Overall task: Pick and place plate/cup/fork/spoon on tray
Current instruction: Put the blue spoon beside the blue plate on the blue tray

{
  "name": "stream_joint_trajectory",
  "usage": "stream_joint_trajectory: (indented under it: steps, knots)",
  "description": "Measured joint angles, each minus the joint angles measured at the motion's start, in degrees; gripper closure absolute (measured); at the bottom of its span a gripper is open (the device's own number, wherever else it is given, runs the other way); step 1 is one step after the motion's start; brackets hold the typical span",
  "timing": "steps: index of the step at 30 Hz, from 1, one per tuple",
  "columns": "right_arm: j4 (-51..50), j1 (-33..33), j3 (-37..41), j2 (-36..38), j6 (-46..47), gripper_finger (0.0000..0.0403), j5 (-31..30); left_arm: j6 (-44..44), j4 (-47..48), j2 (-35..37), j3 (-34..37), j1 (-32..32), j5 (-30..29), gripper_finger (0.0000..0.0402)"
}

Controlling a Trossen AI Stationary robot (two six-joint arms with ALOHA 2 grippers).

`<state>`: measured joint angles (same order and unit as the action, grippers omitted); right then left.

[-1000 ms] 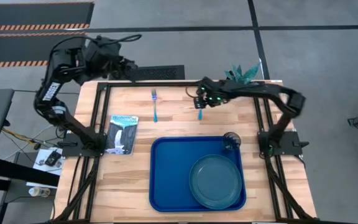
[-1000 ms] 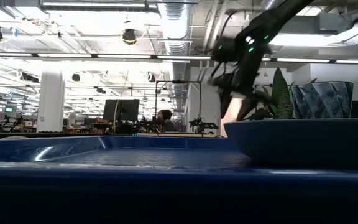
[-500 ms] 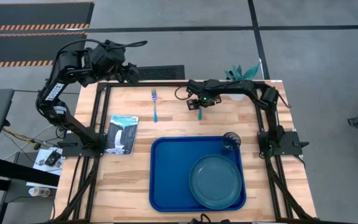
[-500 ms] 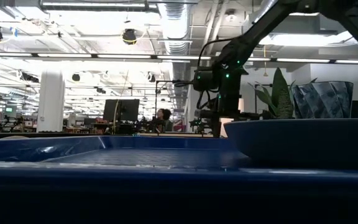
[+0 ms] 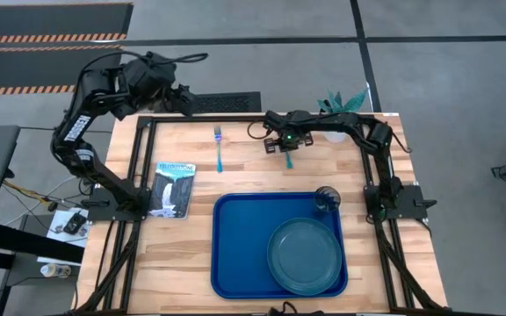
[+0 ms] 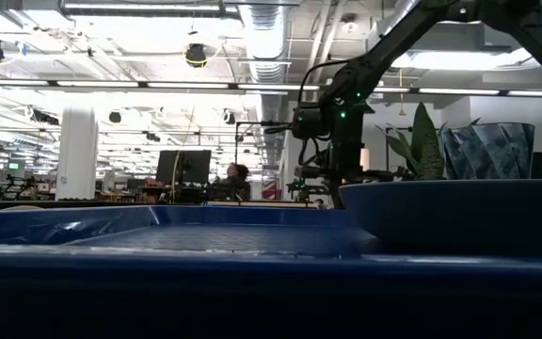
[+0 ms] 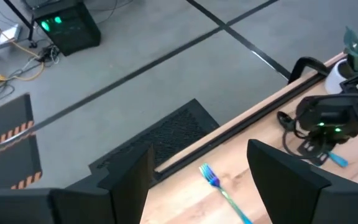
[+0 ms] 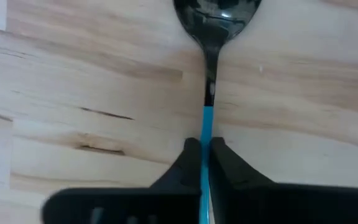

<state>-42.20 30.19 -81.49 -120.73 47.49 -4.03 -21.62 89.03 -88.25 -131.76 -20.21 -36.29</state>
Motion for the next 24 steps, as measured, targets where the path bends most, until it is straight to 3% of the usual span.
stream_joint_trajectory:
  steps: [7, 12, 18, 24]
  knots:
    - [-0.03, -0.19, 0.07, 0.21, -0.38, 0.0385, 0.38, 5.66, -2.39, 0.1, 0.66, -6.37, 4.76, 0.0151]
    - [-0.02, -1.4, 0.46, 2.89, -0.38, 0.0398, 0.49, 10.72, -7.98, 0.97, 8.04, -11.92, 13.73, 0.0151]
    - [-1.88, -4.0, 0.44, 8.57, -1.81, 0.0396, 1.57, 11.41, -21.78, 5.4, 29.06, -19.65, 30.08, 0.0151]
    - [-2.5, -9.45, 0.4, 12.73, -4.48, 0.0393, -0.04, 2.75, -42.11, 8.56, 53.56, -24.59, 50.39, 0.0151]
